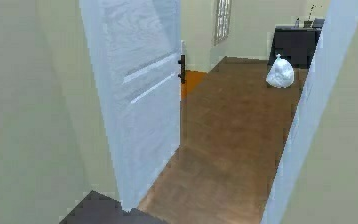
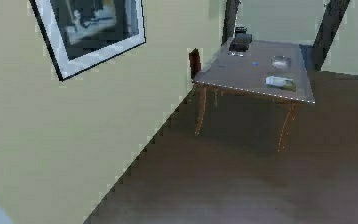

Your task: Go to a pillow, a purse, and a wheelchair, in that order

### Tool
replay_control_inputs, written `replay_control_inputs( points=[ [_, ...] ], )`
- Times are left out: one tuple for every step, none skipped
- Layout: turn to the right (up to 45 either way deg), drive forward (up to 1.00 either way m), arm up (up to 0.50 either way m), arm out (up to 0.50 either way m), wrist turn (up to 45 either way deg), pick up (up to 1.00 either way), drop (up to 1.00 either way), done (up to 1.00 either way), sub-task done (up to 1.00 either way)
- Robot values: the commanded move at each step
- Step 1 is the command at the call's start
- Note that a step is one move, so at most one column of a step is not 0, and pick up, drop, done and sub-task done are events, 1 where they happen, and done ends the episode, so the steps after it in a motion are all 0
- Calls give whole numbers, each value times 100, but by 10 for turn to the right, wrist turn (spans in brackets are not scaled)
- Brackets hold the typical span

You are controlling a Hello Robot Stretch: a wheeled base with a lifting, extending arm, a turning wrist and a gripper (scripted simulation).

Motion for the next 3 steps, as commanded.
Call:
replay_control_inputs(
  points=[
    [0, 80, 0, 0, 0, 0, 0, 0, 0],
    [210, 0, 0, 0, 0, 0, 0, 0, 0],
    [0, 100, 0, 0, 0, 0, 0, 0, 0]
  ],
)
